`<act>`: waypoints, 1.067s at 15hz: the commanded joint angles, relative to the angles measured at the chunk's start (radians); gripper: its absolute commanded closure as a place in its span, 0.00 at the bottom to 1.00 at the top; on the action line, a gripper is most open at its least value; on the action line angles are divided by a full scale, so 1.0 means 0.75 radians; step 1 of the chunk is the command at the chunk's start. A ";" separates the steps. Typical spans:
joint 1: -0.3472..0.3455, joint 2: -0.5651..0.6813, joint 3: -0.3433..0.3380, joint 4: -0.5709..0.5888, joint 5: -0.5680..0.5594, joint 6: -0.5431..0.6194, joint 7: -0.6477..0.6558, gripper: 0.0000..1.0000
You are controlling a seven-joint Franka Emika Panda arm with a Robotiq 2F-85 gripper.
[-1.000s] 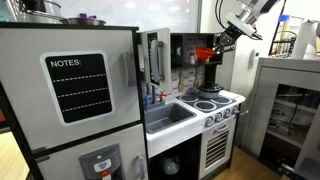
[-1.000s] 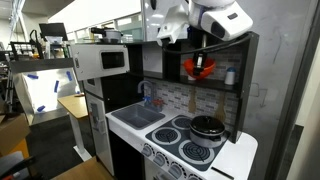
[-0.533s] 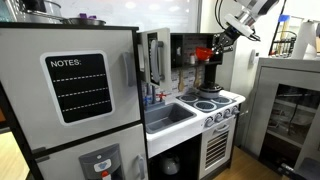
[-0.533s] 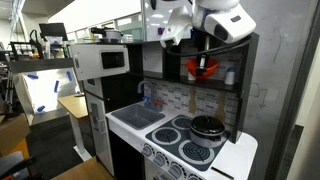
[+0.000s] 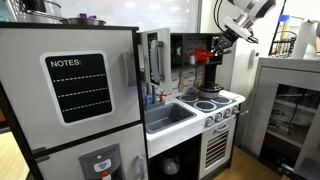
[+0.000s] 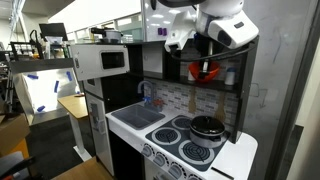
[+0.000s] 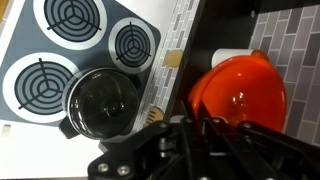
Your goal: Pick the orange bowl and put it on the shelf
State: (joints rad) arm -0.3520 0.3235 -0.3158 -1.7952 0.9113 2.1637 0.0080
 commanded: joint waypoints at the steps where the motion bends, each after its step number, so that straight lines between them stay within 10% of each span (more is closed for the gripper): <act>1: -0.030 0.037 0.033 0.046 0.031 0.005 0.006 0.98; 2: -0.029 0.041 0.034 0.049 0.026 0.007 0.004 0.98; 3: -0.029 0.045 0.034 0.053 0.023 0.008 0.007 0.71; 13: -0.048 0.043 0.044 0.035 0.098 0.033 -0.025 0.04; 16: -0.069 0.041 0.050 0.016 0.226 0.029 -0.079 0.00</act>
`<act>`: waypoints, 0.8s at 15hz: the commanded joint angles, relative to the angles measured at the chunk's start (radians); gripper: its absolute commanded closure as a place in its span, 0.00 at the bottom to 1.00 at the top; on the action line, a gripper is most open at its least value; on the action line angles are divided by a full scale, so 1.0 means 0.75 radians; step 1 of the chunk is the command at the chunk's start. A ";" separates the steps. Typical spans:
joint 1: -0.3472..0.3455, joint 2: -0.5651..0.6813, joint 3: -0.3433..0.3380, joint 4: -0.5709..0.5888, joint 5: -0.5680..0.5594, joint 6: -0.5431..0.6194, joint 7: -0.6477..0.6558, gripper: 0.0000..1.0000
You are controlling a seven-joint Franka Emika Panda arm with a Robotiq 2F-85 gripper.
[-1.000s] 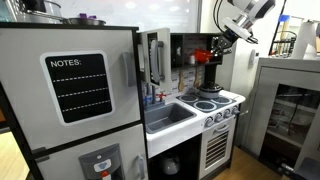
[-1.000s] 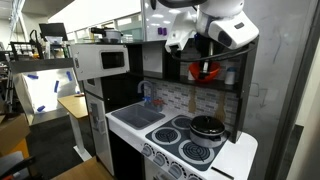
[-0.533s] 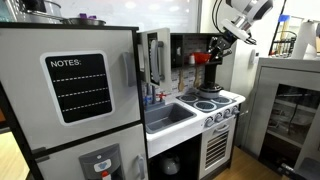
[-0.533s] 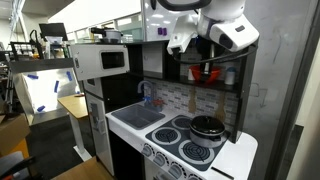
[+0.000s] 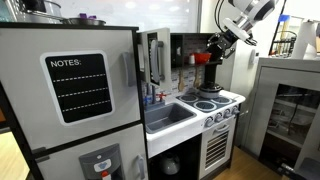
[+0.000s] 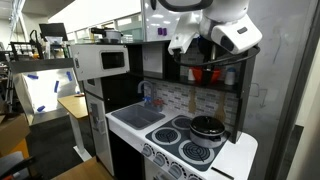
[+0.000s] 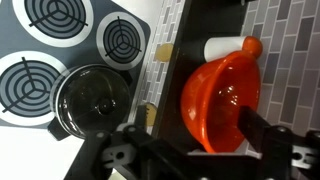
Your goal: Pick the orange bowl and put it on the shelf
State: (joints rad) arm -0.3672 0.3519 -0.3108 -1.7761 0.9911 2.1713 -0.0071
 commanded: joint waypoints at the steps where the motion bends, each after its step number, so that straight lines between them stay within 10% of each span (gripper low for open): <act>1: -0.057 0.005 0.042 -0.016 0.160 0.006 -0.081 0.00; 12: -0.133 -0.022 0.001 -0.133 0.384 -0.088 -0.286 0.00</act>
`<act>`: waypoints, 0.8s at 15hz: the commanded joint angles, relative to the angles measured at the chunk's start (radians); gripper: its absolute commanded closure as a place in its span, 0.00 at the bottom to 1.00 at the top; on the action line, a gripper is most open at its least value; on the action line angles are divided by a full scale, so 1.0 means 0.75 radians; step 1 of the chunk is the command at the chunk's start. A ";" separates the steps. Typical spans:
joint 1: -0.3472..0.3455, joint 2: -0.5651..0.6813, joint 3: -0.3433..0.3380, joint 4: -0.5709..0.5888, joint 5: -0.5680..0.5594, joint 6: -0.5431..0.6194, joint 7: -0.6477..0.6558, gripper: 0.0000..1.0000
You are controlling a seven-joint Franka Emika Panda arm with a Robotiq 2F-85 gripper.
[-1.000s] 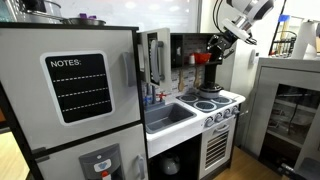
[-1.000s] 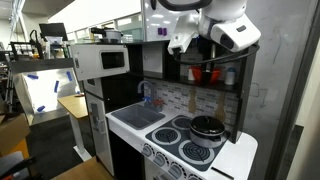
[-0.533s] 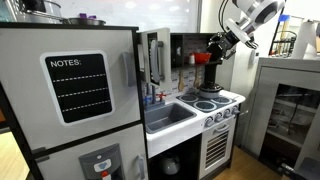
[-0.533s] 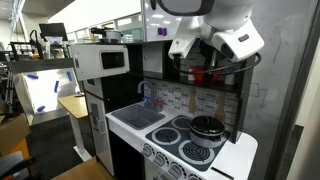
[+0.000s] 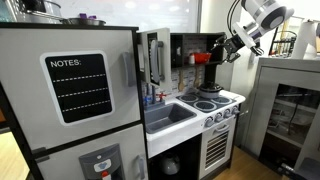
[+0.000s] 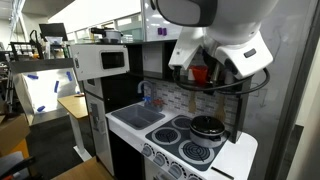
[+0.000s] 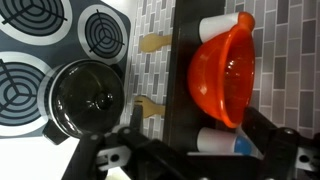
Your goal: Pick the orange bowl and put it on the shelf
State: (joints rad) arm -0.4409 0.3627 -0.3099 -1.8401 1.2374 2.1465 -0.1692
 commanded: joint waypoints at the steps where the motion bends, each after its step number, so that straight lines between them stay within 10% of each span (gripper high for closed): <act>1: -0.045 -0.043 -0.008 -0.064 0.064 -0.070 -0.091 0.00; 12: -0.092 -0.218 -0.157 -0.323 -0.224 -0.382 -0.267 0.00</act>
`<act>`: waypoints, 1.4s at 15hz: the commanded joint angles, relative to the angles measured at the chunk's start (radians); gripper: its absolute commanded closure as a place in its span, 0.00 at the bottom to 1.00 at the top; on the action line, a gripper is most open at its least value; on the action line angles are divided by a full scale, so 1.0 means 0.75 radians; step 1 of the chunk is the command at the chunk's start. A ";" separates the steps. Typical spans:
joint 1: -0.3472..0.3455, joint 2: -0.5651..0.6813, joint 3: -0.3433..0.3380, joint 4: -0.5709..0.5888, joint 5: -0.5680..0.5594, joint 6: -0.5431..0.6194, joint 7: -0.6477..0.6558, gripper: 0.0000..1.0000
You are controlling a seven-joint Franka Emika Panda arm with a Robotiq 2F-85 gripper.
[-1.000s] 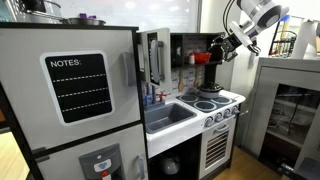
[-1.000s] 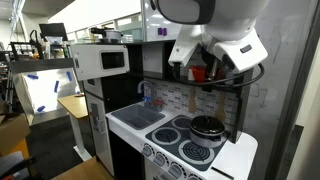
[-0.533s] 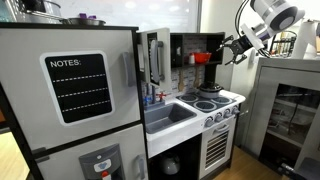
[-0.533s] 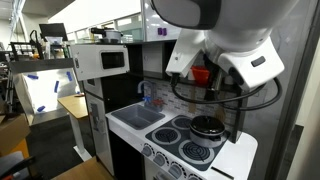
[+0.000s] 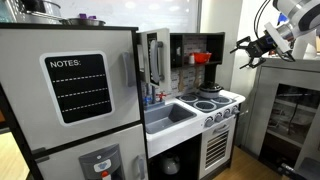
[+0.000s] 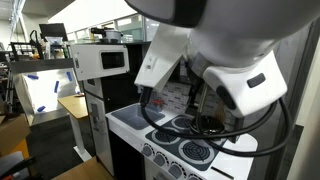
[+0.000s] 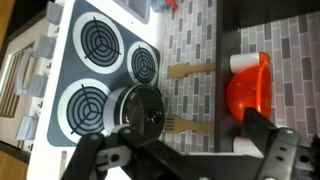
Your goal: Pick the orange bowl and put it on the shelf
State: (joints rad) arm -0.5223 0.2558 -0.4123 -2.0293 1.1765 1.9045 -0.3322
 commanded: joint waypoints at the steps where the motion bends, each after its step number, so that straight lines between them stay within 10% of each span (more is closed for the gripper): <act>1: 0.025 -0.100 -0.024 -0.091 -0.235 -0.075 -0.063 0.00; 18: 0.324 -0.431 0.175 -0.459 -1.297 0.278 -0.145 0.00; 21: 0.330 -0.402 0.167 -0.431 -1.268 0.238 -0.115 0.00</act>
State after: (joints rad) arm -0.2781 -0.0463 -0.2839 -2.3538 0.2256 2.0847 -0.4191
